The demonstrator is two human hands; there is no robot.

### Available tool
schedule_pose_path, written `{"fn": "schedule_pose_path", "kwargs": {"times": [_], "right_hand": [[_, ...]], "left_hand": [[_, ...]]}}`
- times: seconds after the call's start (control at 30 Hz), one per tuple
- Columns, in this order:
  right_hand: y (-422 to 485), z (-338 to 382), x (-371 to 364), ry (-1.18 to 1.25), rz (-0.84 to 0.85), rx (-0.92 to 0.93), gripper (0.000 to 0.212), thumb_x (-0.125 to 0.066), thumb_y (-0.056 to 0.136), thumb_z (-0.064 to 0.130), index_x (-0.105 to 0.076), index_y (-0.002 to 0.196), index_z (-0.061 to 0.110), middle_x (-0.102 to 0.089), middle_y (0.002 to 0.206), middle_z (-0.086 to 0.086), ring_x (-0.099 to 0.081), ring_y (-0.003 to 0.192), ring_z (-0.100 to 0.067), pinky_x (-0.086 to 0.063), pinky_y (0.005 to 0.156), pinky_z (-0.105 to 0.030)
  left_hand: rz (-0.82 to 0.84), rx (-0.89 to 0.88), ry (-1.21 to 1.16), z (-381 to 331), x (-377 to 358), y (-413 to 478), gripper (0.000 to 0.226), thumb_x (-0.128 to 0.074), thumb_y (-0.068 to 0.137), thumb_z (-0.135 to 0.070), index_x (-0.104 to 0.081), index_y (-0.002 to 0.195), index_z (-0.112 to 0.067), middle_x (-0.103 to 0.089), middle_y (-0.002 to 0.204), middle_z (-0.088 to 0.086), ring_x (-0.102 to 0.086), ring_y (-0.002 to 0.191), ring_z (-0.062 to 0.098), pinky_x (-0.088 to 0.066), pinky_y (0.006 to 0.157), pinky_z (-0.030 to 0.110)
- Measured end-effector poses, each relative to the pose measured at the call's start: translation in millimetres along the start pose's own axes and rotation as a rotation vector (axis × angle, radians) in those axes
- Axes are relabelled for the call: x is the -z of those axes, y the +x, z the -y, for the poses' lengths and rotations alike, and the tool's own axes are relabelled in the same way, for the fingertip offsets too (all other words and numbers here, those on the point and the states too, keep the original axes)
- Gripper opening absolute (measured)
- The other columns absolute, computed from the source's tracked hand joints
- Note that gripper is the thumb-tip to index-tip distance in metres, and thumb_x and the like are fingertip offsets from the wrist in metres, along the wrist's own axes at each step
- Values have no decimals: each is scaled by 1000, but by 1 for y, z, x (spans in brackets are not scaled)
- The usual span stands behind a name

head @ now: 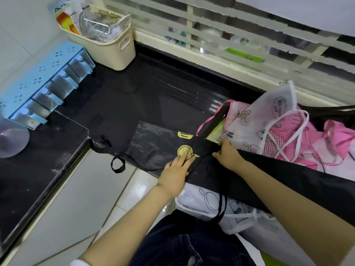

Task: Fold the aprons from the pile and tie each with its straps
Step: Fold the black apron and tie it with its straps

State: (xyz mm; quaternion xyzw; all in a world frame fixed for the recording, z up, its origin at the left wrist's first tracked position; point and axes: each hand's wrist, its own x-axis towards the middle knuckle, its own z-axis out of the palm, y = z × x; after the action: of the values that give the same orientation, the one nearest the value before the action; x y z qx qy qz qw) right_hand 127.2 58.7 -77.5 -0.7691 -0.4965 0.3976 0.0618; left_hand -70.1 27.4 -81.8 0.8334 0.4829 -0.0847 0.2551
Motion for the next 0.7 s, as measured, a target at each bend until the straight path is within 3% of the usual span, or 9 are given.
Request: {"fn": "schedule_pose_path", "kwargs": {"times": [0.1, 0.2, 0.27, 0.37, 0.43, 0.53, 0.6, 0.7], "right_hand": [[-27, -7, -4, 67, 10, -30, 56, -60, 89, 6, -27, 134, -3, -57, 114, -20, -58, 106, -29, -44, 86, -29], [-56, -16, -19, 50, 68, -52, 54, -57, 91, 8, -24, 132, -2, -58, 100, -16, -60, 93, -28, -49, 77, -33], [-70, -21, -27, 78, 148, -72, 43, -56, 92, 11, -31, 126, 2, -57, 95, -11, -61, 88, -26, -50, 74, -33], [-81, -27, -26, 122, 271, -102, 8, -54, 93, 14, -51, 99, 10, -62, 96, -4, -59, 86, -16, -44, 65, -18], [-86, -30, -12, 96, 349, -108, 11, -52, 94, 17, -54, 84, 14, -62, 83, -1, -58, 76, -11, -43, 58, -13], [-91, -26, 23, 205, 416, -156, 15, -49, 97, 18, -57, 87, 10, -65, 73, -2, -64, 68, -11, -51, 60, -17], [-90, -18, 57, 267, 354, -149, 16, -49, 98, 18, -54, 85, 10, -62, 69, -3, -65, 65, -15, -53, 61, -23], [-79, 1, 110, 136, 182, -50, 17, -48, 98, 22, -56, 90, 8, -55, 69, -2, -58, 58, -12, -51, 61, -24]], "left_hand": [[15, 23, 165, 4, -8, 3, 78, -37, 92, 1, 6, 150, -28, 11, 159, 3, 0, 146, 19, -9, 118, 35], [12, 48, 253, -1, -9, 7, 75, -37, 94, -6, 9, 150, -28, 11, 158, 7, -2, 145, 23, -12, 115, 39], [27, 59, 289, -4, -9, 10, 75, -39, 95, -9, 8, 150, -27, 9, 158, 10, -6, 144, 25, -18, 113, 40], [22, 61, 307, -6, -9, 12, 73, -40, 95, -11, 5, 151, -27, 6, 158, 11, -10, 142, 26, -23, 109, 40], [21, 59, 308, -7, -8, 13, 72, -39, 95, -11, 3, 151, -28, 4, 158, 11, -11, 141, 26, -24, 108, 40], [43, 66, 325, -8, -4, 12, 75, -41, 94, -8, 4, 151, -27, 3, 157, 12, -13, 140, 26, -26, 106, 40], [53, 55, 338, -9, -2, 14, 75, -42, 94, -8, 3, 151, -27, 3, 157, 12, -14, 140, 27, -27, 105, 39], [97, 48, 346, -11, 5, 14, 78, -44, 93, -8, 4, 151, -27, 4, 157, 12, -13, 140, 27, -27, 105, 39]]}}
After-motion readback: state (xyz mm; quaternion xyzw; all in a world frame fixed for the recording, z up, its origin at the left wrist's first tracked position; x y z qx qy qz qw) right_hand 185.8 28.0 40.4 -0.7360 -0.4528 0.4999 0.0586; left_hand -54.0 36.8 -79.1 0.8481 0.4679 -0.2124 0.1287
